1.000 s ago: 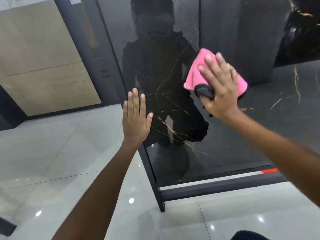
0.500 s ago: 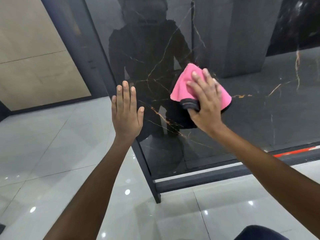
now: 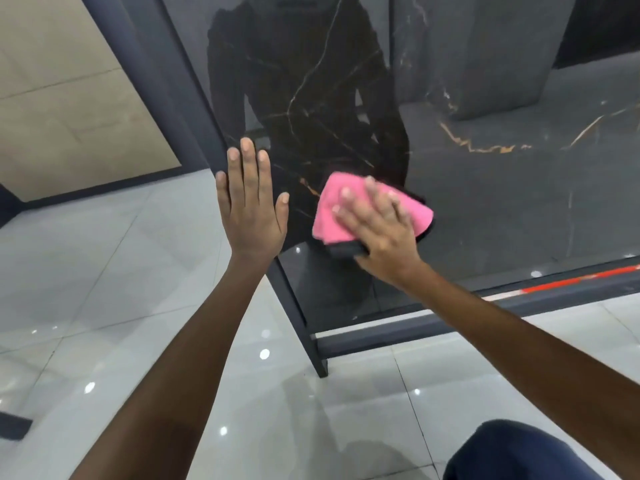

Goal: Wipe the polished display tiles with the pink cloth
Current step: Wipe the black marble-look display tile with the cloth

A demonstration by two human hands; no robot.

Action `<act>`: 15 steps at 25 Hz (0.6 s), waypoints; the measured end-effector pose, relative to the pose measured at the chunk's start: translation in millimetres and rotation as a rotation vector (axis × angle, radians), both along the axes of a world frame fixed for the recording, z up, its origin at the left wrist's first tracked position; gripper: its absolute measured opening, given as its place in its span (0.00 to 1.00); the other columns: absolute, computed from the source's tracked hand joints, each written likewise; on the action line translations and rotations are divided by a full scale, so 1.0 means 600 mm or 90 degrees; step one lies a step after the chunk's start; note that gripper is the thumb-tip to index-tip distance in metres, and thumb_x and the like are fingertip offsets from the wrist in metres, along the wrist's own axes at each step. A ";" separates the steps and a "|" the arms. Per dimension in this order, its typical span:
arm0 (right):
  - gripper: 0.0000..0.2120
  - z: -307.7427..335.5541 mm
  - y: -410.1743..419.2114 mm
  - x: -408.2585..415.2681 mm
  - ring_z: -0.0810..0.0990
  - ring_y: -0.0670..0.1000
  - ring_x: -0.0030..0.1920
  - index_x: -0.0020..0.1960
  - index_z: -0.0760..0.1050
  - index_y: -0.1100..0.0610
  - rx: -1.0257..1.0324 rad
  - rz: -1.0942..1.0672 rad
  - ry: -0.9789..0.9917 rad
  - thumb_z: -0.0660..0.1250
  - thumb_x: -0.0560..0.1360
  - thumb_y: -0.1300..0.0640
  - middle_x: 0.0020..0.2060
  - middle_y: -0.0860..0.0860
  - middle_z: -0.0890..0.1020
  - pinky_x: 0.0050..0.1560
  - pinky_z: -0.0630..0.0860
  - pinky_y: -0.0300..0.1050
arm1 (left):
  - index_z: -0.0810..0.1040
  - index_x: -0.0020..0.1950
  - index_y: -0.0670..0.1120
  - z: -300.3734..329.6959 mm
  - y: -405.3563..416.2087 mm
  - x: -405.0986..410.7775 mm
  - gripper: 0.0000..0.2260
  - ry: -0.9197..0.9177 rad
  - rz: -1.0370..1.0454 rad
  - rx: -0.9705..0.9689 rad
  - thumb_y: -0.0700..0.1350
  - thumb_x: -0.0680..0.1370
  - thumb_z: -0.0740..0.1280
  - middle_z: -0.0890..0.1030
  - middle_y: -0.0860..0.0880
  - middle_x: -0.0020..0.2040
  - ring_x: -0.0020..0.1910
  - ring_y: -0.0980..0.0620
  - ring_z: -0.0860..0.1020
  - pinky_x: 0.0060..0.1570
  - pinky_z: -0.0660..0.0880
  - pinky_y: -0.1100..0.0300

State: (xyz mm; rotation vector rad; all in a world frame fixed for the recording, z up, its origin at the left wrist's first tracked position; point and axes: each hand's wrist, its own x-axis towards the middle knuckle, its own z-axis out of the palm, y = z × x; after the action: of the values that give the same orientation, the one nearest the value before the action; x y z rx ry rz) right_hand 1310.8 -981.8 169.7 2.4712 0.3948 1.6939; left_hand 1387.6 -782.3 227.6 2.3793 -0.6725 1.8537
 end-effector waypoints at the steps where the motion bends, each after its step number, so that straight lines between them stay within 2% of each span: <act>1: 0.30 -0.044 0.013 -0.002 0.54 0.57 0.76 0.73 0.64 0.52 -0.130 0.022 0.087 0.63 0.71 0.59 0.73 0.51 0.66 0.75 0.44 0.51 | 0.58 0.75 0.39 0.000 0.001 0.001 0.24 0.003 -0.001 -0.002 0.52 0.85 0.45 0.69 0.35 0.71 0.72 0.39 0.60 0.76 0.44 0.53; 3: 0.39 -0.107 0.018 -0.020 0.42 0.54 0.78 0.75 0.61 0.53 -0.354 0.086 0.252 0.69 0.66 0.63 0.75 0.50 0.62 0.76 0.39 0.52 | 0.58 0.75 0.40 -0.006 0.004 0.000 0.23 0.016 -0.001 -0.010 0.52 0.85 0.44 0.69 0.36 0.72 0.72 0.39 0.61 0.76 0.44 0.53; 4: 0.39 -0.107 0.007 -0.028 0.40 0.53 0.77 0.75 0.62 0.53 -0.389 0.092 0.278 0.70 0.66 0.65 0.75 0.50 0.62 0.76 0.39 0.52 | 0.58 0.75 0.40 -0.015 0.004 -0.001 0.23 0.024 -0.001 -0.012 0.52 0.85 0.44 0.69 0.36 0.72 0.72 0.39 0.61 0.75 0.45 0.53; 5: 0.38 -0.093 -0.007 -0.029 0.41 0.53 0.77 0.74 0.64 0.52 -0.371 0.089 0.242 0.69 0.66 0.65 0.74 0.49 0.62 0.75 0.41 0.53 | 0.59 0.75 0.40 -0.030 0.003 -0.004 0.23 0.033 -0.004 -0.014 0.52 0.85 0.43 0.69 0.36 0.72 0.72 0.39 0.61 0.75 0.44 0.53; 6: 0.36 -0.068 -0.022 -0.026 0.45 0.52 0.78 0.73 0.64 0.50 -0.300 0.070 0.180 0.67 0.66 0.65 0.74 0.48 0.63 0.75 0.43 0.53 | 0.59 0.75 0.40 -0.048 0.002 -0.006 0.23 0.043 -0.007 -0.017 0.52 0.85 0.43 0.69 0.36 0.71 0.72 0.39 0.60 0.76 0.43 0.53; 8: 0.31 -0.012 -0.043 -0.026 0.52 0.52 0.77 0.72 0.66 0.49 -0.067 0.009 0.054 0.65 0.70 0.63 0.73 0.47 0.65 0.74 0.47 0.54 | 0.61 0.74 0.40 -0.085 0.000 -0.011 0.23 0.060 -0.005 -0.028 0.52 0.85 0.43 0.70 0.35 0.70 0.71 0.39 0.61 0.75 0.42 0.54; 9: 0.28 -0.003 -0.049 -0.024 0.54 0.53 0.77 0.72 0.66 0.49 0.046 -0.014 0.008 0.66 0.73 0.61 0.73 0.48 0.66 0.73 0.49 0.55 | 0.62 0.73 0.41 -0.097 -0.001 -0.011 0.22 0.062 -0.006 -0.028 0.51 0.85 0.43 0.70 0.36 0.70 0.70 0.39 0.61 0.75 0.42 0.53; 10: 0.29 -0.011 -0.051 -0.024 0.53 0.54 0.77 0.73 0.65 0.50 0.107 -0.036 -0.004 0.68 0.73 0.60 0.74 0.50 0.65 0.72 0.50 0.56 | 0.64 0.72 0.42 -0.102 -0.002 -0.009 0.21 0.058 -0.008 -0.024 0.51 0.86 0.44 0.69 0.37 0.71 0.70 0.39 0.62 0.75 0.42 0.53; 11: 0.33 -0.039 -0.049 -0.021 0.51 0.55 0.77 0.74 0.62 0.49 0.073 -0.055 0.012 0.68 0.71 0.59 0.76 0.50 0.61 0.71 0.51 0.57 | 0.65 0.72 0.44 -0.104 -0.001 -0.006 0.20 0.049 -0.011 -0.017 0.51 0.86 0.45 0.66 0.38 0.71 0.70 0.39 0.62 0.75 0.42 0.53; 12: 0.39 -0.086 -0.046 -0.018 0.50 0.56 0.77 0.76 0.57 0.49 -0.062 -0.062 0.074 0.69 0.68 0.58 0.77 0.50 0.56 0.71 0.51 0.58 | 0.66 0.71 0.47 -0.105 0.001 -0.004 0.18 0.040 -0.017 -0.006 0.50 0.86 0.47 0.64 0.39 0.72 0.70 0.39 0.61 0.75 0.42 0.52; 13: 0.45 -0.142 -0.047 -0.020 0.49 0.57 0.77 0.77 0.52 0.50 -0.258 -0.038 0.171 0.71 0.66 0.58 0.77 0.49 0.54 0.72 0.49 0.58 | 0.67 0.71 0.48 -0.105 0.005 -0.002 0.17 0.034 -0.025 0.007 0.51 0.85 0.48 0.62 0.40 0.72 0.71 0.39 0.60 0.75 0.42 0.52; 14: 0.49 -0.185 -0.053 -0.030 0.50 0.56 0.76 0.78 0.50 0.51 -0.433 -0.016 0.262 0.74 0.65 0.58 0.77 0.49 0.53 0.74 0.42 0.60 | 0.68 0.70 0.50 -0.107 0.010 -0.001 0.17 0.026 -0.028 0.020 0.52 0.85 0.49 0.61 0.40 0.72 0.73 0.39 0.58 0.75 0.42 0.51; 15: 0.50 -0.202 -0.061 -0.036 0.51 0.56 0.76 0.78 0.51 0.52 -0.529 -0.010 0.299 0.76 0.64 0.58 0.77 0.49 0.55 0.74 0.37 0.60 | 0.68 0.70 0.50 -0.109 0.012 -0.001 0.17 0.013 -0.026 0.028 0.53 0.85 0.50 0.61 0.40 0.72 0.75 0.41 0.55 0.75 0.42 0.50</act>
State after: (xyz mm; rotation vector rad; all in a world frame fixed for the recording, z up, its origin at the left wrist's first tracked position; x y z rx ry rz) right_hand 1289.3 -1018.5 48.4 2.1415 0.8972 0.6719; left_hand 1387.2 -775.3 161.9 2.3887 -0.7632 1.8148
